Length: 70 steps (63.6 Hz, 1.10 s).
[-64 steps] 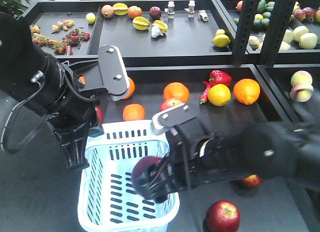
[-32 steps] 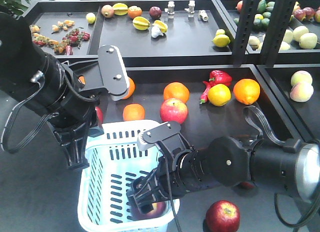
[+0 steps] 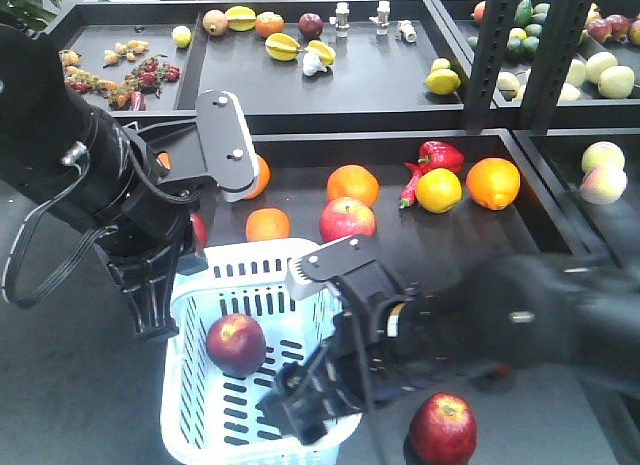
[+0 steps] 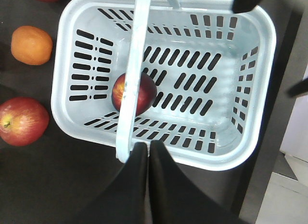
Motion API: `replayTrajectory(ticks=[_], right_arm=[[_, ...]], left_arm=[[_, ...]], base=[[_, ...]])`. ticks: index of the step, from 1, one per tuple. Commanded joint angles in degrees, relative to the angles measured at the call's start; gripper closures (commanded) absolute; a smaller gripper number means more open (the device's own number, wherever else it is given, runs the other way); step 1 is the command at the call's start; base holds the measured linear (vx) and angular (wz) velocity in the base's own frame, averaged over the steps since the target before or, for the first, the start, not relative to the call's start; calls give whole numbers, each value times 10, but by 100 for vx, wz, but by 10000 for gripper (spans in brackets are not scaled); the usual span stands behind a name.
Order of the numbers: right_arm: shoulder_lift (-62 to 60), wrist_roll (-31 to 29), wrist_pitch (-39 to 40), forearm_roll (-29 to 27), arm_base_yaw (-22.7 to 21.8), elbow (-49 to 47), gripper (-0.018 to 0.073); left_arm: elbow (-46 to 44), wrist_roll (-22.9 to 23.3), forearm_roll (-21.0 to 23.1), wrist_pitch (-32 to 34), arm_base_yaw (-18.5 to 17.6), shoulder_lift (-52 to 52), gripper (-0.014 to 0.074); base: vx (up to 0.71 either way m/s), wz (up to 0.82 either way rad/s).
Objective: Pick three apples into basket with both arms
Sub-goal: 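Carry the dark red apple over the basket and release it inside, then move the right gripper to the next red apple and grasp it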
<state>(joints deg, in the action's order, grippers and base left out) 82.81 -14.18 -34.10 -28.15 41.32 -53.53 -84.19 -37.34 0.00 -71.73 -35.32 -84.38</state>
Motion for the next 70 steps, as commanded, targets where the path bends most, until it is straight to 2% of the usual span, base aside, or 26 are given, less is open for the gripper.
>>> replayTrajectory(ticks=[1,11,15,21,27,38,45,52,64,70], right_arm=[[-65,0,-29,2,-2,-16,41],[-124,14,-71,65,-3,-16,155],[-139,52,-82,116,-3,-16,204],[-144,146,-98,223,-3,-16,270],[-144,217,-113,304,-3,-16,329],[-138,275,-151,383,-4,-15,368],[-121,277,-167,374,-45,-11,363],[-105,249,-157,335,-109,-11,361],[-60,111,-174,198,-187,-11,344],[-27,85,-184,173,-212,-11,321]], left_arm=[[-15,6,0,3,-1,20,603],[-15,6,0,3,-1,20,603],[-15,6,0,3,-1,20,603],[-15,6,0,3,-1,20,603],[-15,6,0,3,-1,20,603],[-15,6,0,3,-1,20,603],[-15,6,0,3,-1,20,603],[-15,6,0,3,-1,20,603],[-15,6,0,3,-1,20,603],[-15,6,0,3,-1,20,603]], base=[[0,0],[0,0],[0,0],[0,0],[0,0],[0,0],[0,0],[0,0],[0,0],[0,0]])
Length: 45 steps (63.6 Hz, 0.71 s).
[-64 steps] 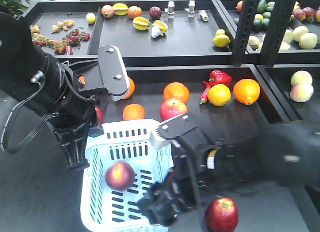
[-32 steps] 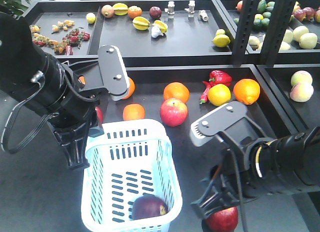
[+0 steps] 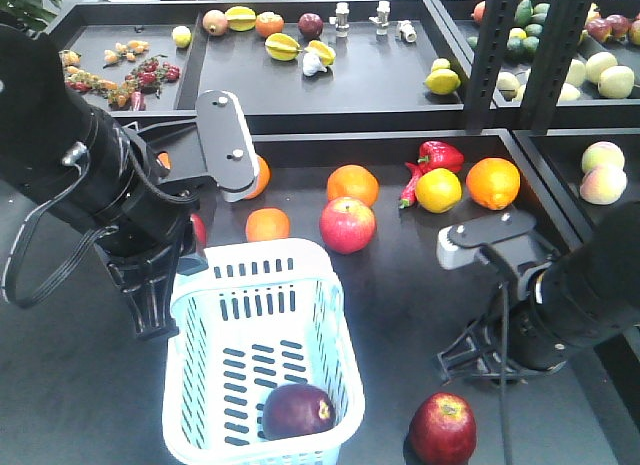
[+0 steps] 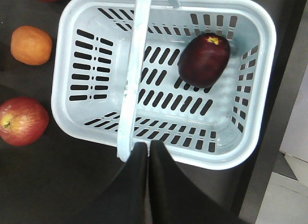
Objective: Pick three apples into basket with both arms
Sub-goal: 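Move the right gripper to the next red apple and grasp it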
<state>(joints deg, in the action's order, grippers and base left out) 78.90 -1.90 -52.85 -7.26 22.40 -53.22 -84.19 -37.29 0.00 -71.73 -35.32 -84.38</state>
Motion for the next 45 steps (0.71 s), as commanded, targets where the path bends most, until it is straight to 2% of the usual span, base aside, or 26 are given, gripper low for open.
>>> replayTrajectory(ticks=[1,13,34,38,45], right_arm=[[20,-39,4,-36,-27,-15,316],[86,-50,12,-37,-36,-15,225],[144,-52,36,-36,-37,-15,-138],[150,-52,43,-35,-37,-15,-171],[166,-50,47,-33,-37,-15,-164]], left_arm=[[-15,6,0,3,-1,20,603],[-15,6,0,3,-1,20,603],[-15,6,0,3,-1,20,603],[-15,6,0,3,-1,20,603],[-15,6,0,3,-1,20,603]], base=[[0,0],[0,0],[0,0],[0,0],[0,0]])
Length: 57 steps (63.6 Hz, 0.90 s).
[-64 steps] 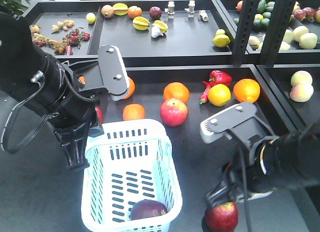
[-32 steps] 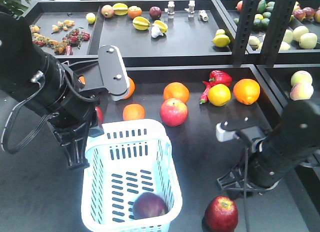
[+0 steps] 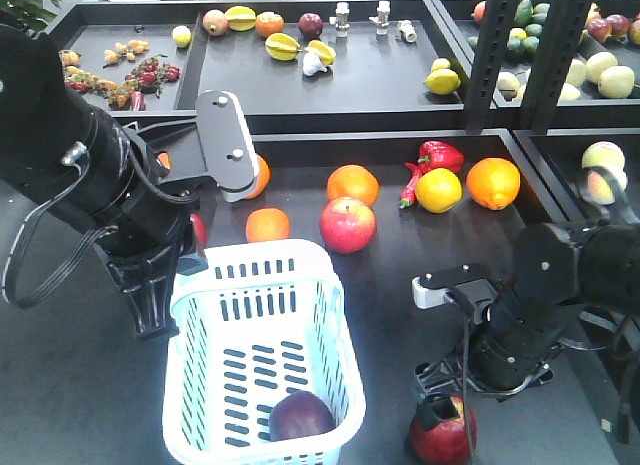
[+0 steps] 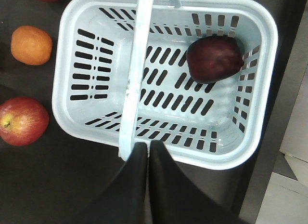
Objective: Pick three apples into basket with both arms
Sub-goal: 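Move the right gripper to the next red apple and grasp it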
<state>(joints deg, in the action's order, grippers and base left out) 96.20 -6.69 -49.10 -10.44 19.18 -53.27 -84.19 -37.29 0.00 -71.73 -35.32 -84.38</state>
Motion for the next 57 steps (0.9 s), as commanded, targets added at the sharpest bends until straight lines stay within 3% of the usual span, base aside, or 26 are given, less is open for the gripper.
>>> replayTrajectory(ticks=[1,23,44,57], right_arm=[[-3,-2,10,-1,-5,-14,-162],[54,-2,69,-1,-5,-15,-130],[133,-2,77,11,-5,-31,-112],[162,2,84,12,-5,-31,-39]], left_arm=[[-15,6,0,3,-1,20,603],[-15,6,0,3,-1,20,603],[-15,6,0,3,-1,20,603],[-15,6,0,3,-1,20,603]], base=[[0,0],[0,0],[0,0],[0,0]])
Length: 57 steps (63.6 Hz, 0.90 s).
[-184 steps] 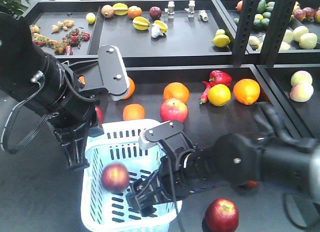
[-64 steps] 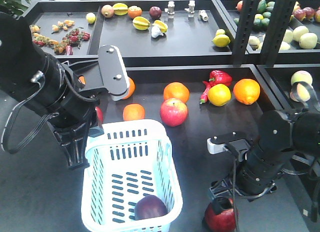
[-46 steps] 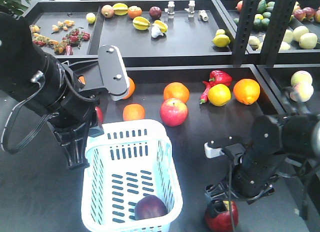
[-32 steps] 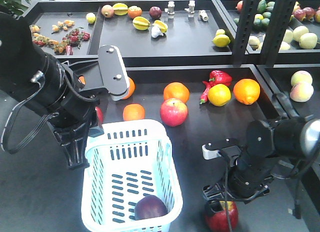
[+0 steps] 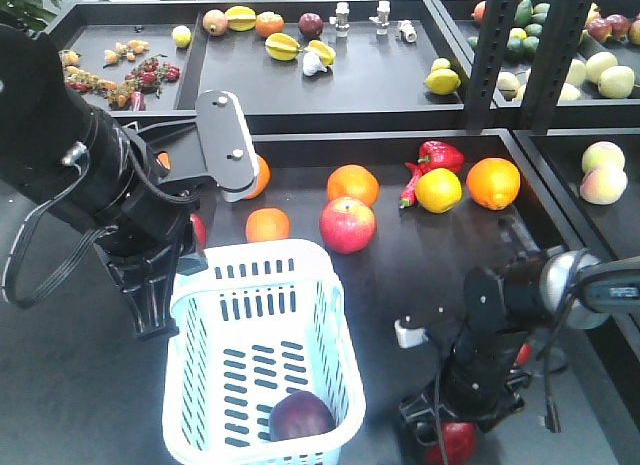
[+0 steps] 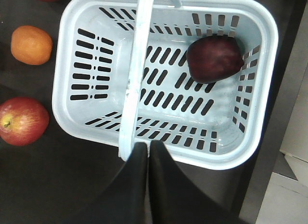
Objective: Pick three apples into basket with both arms
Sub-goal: 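Move the right gripper to the next red apple and grasp it, then carry the red apple into the basket and open the right gripper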
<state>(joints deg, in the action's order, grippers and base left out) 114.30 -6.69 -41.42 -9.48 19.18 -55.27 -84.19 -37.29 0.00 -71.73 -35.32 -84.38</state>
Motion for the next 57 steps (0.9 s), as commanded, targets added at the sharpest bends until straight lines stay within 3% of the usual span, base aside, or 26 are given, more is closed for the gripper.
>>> replayTrajectory(ticks=[1,14,24,47,57], right_arm=[[-18,3,9,3,-5,-11,-27],[-23,6,13,3,-5,-11,165],[-57,-4,11,3,-5,-11,264],[-239,-12,-45,0,-4,-9,281],[-325,-51,-102,-42,-4,-9,281]], left_arm=[[-15,6,0,3,-1,20,603],[-15,6,0,3,-1,20,603],[-15,6,0,3,-1,20,603],[-15,6,0,3,-1,20,603],[-15,6,0,3,-1,20,603]], base=[[0,0],[0,0],[0,0],[0,0],[0,0]])
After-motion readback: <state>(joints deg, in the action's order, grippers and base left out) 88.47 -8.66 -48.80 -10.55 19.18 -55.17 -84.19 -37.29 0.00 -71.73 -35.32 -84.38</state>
